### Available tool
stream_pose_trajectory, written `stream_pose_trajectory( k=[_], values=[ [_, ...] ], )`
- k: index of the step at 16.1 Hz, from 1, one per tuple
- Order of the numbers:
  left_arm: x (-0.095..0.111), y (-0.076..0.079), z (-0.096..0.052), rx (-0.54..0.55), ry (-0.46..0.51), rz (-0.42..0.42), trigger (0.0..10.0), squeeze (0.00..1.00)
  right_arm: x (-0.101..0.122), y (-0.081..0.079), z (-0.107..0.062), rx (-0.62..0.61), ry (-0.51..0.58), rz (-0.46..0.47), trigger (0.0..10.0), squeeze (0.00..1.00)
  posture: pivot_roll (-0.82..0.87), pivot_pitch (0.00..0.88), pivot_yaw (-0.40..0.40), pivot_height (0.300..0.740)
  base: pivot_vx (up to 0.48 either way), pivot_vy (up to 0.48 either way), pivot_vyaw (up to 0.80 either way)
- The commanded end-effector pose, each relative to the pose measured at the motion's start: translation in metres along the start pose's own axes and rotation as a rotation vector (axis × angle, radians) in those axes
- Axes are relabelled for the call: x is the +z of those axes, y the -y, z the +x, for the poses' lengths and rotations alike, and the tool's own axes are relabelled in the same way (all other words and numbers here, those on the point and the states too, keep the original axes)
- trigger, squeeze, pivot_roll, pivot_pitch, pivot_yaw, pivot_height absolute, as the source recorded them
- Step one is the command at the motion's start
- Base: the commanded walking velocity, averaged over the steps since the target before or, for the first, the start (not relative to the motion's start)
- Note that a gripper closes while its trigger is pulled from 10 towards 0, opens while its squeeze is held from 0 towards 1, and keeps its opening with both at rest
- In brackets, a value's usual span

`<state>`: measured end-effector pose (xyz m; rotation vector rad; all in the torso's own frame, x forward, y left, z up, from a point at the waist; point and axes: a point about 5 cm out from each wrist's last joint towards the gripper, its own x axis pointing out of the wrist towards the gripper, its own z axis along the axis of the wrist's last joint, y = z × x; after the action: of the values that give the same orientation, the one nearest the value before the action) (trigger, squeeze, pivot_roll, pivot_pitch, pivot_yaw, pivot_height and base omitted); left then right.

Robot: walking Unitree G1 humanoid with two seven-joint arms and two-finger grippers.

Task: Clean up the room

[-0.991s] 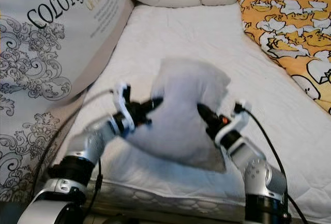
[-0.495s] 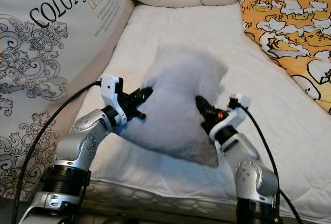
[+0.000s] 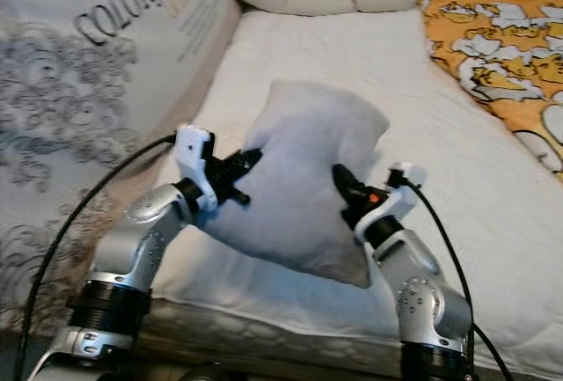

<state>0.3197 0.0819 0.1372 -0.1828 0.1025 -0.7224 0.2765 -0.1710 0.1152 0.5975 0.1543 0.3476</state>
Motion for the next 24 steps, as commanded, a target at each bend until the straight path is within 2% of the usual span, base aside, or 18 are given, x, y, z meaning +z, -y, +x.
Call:
stream_pose_trajectory(
  k=[1,11,15,18,21,24],
  values=[
    [0.007,0.006,0.002,-0.021,0.027,0.027,10.0,0.0,0.0056,-0.0072,0.0025,0.027,0.02,-0.028,10.0,0.0,-0.03,0.0,0.083,0.74,0.0,0.341,0.0],
    [0.0076,0.0039,0.0004,-0.008,0.021,0.039,10.0,0.0,0.0025,-0.0085,0.0055,0.03,0.007,-0.026,10.0,0.0,-0.02,0.0,0.082,0.74,0.0,0.331,0.0],
    [0.0075,0.0032,0.0011,0.008,0.008,0.1,10.0,0.0,0.0017,-0.0084,0.0047,0.027,0.007,-0.024,10.0,0.0,-0.02,0.0,0.084,0.74,0.0,-0.36,0.0],
    [0.0095,0.0026,0.001,0.014,0.021,0.077,10.0,0.0,0.0014,-0.0084,0.0045,0.027,0.004,-0.023,10.0,0.0,-0.02,0.0,0.083,0.74,0.0,0.0,0.0],
    [0.0116,0.0035,0.0014,0.005,0.04,0.094,10.0,0.0,0.0007,-0.01,0.0064,0.048,-0.015,-0.051,10.0,0.0,-0.02,0.0,0.079,0.74,0.0,0.0,0.0],
    [0.0121,0.0027,0.001,0.013,0.042,0.092,10.0,0.0,-0.0007,-0.0137,0.0084,0.069,-0.036,-0.091,10.0,0.0,-0.02,0.0,0.076,0.74,0.382,0.0,0.53]
  ],
)
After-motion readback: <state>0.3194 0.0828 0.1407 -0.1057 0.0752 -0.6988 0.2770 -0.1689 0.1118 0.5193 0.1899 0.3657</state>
